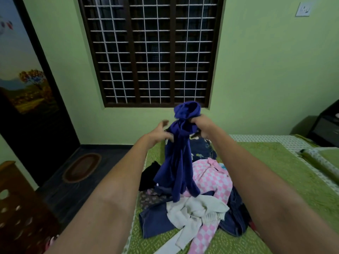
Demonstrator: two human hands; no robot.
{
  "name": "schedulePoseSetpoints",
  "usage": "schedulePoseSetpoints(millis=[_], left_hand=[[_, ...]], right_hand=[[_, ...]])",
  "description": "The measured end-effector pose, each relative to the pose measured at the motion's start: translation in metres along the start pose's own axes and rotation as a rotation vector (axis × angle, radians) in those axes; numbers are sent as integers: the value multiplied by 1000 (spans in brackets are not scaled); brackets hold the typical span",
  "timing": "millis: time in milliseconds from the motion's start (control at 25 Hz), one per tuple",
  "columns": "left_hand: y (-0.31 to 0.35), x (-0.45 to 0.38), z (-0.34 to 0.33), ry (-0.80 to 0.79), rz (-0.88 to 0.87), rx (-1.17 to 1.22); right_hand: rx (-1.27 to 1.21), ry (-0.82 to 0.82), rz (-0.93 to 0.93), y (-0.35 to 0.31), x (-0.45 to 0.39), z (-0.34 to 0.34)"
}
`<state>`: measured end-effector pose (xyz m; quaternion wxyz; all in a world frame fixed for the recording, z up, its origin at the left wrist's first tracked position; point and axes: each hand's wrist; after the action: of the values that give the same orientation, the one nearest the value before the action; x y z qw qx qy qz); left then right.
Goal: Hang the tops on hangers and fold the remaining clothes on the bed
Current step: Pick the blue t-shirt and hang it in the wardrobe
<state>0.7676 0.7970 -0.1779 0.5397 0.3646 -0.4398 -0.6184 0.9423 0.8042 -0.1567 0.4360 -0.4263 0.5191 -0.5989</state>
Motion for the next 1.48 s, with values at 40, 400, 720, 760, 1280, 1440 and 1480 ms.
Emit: schedulePoseSetpoints(millis=[40, 400, 720, 760, 1280, 1440, 1480], left_hand=[[-14, 0, -2, -40, 5, -151], [-61, -24, -70, 54, 110, -716], [17, -26, -101, 83, 534, 660], [25, -23, -103, 107, 524, 749], [7, -14, -51, -58, -17, -85], [-36, -32, -51, -62, -32, -229], [-32, -21, -50, -71, -55, -319]], right_hand=[[-105, -10, -21, -7, 0, 5], [-698, 207, -52, -9, 2, 92], [937, -357, -279, 130, 37, 66], [917, -199, -142, 135, 41, 60], [788, -338, 527, 20, 40, 25], [743, -316, 462, 17, 47, 41], [699, -312, 416, 21, 48, 48]])
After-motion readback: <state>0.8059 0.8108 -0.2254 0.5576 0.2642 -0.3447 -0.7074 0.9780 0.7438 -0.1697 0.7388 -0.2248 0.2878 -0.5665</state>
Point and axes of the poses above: each hand's wrist, its own x-axis away from the middle knuckle, its own z-axis out of the back of the hand, y = z × x, and after that the axes turned 9 degrees about y, right-handed
